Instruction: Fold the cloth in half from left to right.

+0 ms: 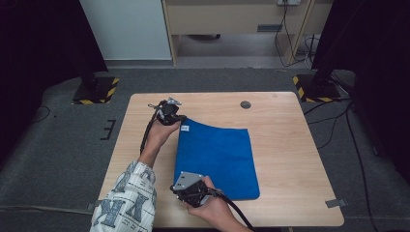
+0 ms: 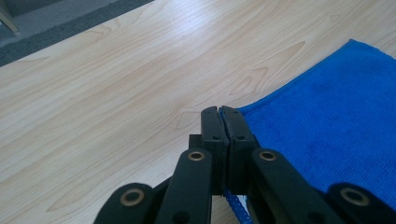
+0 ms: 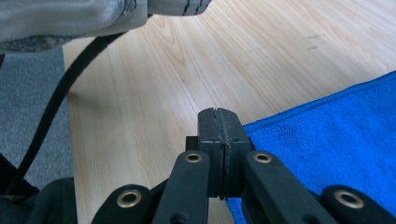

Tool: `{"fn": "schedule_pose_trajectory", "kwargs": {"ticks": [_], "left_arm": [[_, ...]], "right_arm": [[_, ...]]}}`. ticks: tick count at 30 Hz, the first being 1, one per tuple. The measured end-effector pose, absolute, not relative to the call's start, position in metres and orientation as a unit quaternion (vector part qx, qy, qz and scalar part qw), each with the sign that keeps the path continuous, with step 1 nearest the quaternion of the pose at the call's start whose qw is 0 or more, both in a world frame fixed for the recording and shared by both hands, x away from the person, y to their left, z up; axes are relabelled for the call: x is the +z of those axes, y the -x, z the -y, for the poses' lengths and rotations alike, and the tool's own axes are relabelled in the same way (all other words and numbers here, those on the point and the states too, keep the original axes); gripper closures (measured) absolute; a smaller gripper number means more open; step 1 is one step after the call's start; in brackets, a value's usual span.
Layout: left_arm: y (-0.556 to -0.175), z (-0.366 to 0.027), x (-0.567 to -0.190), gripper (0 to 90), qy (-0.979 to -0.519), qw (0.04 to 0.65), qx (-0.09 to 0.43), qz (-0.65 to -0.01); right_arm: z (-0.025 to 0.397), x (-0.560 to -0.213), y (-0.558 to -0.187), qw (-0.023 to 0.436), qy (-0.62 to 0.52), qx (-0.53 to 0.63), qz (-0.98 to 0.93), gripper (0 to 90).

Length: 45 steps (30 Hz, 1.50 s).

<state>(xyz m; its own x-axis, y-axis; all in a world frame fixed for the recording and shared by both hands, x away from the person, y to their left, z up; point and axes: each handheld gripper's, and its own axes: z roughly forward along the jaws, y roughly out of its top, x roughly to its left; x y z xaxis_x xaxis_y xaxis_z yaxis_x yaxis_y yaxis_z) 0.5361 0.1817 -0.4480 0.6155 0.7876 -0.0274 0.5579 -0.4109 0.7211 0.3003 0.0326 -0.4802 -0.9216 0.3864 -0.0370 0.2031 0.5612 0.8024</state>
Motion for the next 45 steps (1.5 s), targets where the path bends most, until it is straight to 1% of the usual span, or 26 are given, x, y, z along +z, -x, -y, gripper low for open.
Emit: {"fn": "schedule_pose_trajectory", "kwargs": {"ticks": [17,25,34,39,45], "left_arm": [[-0.531,-0.206,-0.437,88.7,-0.819,0.36,0.168,-0.414],[-0.528,-0.22,-0.432,88.7,-0.816,0.358,0.174,-0.42],[-0.524,-0.238,-0.426,88.7,-0.813,0.352,0.18,-0.427],[-0.524,-0.232,-0.425,88.6,-0.811,0.359,0.175,-0.427],[-0.532,-0.21,-0.432,88.4,-0.814,0.354,0.166,-0.43]], "right_arm": [[-0.049,-0.467,-0.299,0.115,-0.172,0.457,-0.865,89.8],[-0.061,-0.461,-0.296,0.114,-0.163,0.464,-0.863,89.8],[-0.078,-0.456,-0.3,0.105,-0.167,0.476,-0.857,89.8],[-0.075,-0.456,-0.302,0.1,-0.177,0.482,-0.852,89.8],[-0.05,-0.459,-0.308,0.096,-0.206,0.485,-0.844,89.7]]}}
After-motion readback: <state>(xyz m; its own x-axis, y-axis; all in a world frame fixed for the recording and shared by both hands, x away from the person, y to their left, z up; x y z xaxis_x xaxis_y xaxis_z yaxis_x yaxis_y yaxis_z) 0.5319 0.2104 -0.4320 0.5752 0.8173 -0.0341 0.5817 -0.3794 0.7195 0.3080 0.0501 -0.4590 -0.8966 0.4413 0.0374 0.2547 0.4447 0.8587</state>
